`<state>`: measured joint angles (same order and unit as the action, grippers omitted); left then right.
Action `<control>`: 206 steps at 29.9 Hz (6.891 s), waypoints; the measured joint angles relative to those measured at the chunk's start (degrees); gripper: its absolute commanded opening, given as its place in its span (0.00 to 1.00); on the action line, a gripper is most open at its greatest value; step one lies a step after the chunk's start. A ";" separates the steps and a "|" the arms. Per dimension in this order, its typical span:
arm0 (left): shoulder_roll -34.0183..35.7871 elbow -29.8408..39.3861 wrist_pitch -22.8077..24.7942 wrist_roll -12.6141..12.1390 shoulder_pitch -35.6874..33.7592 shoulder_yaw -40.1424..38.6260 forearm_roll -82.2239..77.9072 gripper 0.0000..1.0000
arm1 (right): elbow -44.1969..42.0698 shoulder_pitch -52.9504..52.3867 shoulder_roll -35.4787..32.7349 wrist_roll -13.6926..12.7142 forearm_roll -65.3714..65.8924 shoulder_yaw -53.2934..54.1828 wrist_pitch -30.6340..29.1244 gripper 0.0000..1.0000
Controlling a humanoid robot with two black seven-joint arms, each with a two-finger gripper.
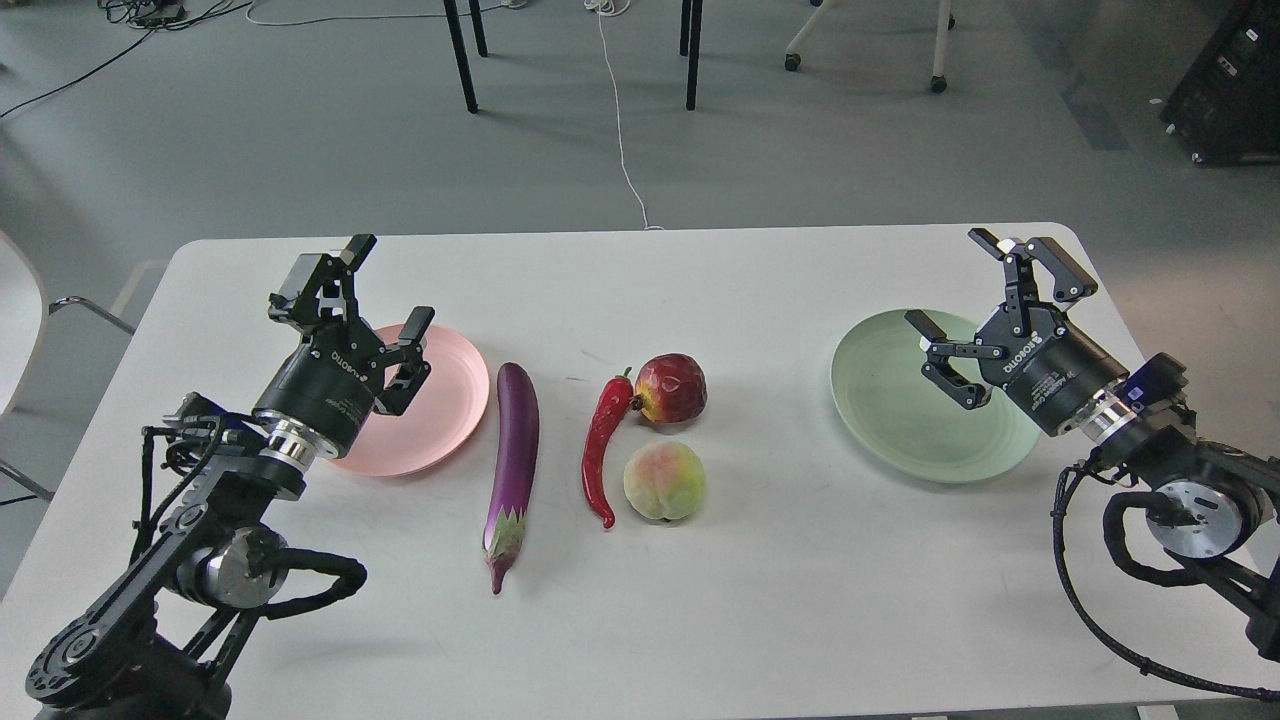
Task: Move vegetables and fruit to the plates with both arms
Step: 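Move the right gripper toward the red apple, then close the right gripper around the red apple, then carry the apple onto the green plate and release it, then reach the right gripper to the peach and grasp it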
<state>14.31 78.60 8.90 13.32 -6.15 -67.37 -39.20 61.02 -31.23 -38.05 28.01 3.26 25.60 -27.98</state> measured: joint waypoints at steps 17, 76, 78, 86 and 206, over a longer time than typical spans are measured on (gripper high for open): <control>0.23 0.75 0.21 2.77 0.18 0.27 0.33 0.99 | 0.88 -26.05 -2.44 0.00 31.31 -15.77 -0.06 0.99; 0.28 3.75 0.04 6.19 2.45 0.14 0.35 0.99 | -26.82 -45.30 38.06 -0.03 70.26 -65.99 26.36 0.99; 0.28 3.75 0.05 6.19 2.45 0.14 0.35 0.99 | -26.85 -44.66 38.06 -0.02 70.23 -65.91 26.94 0.99; 0.28 4.11 0.11 6.19 2.53 0.14 0.35 0.99 | -27.79 -43.03 38.06 -0.02 70.13 -64.89 28.95 0.99; 0.42 6.83 0.24 6.19 6.42 -0.55 0.00 0.99 | 4.76 -60.40 30.54 -0.01 69.59 -72.61 29.39 0.95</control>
<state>14.73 85.43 9.14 19.51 0.27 -67.93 -39.20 65.78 -91.63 -7.52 28.00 72.86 -47.01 1.41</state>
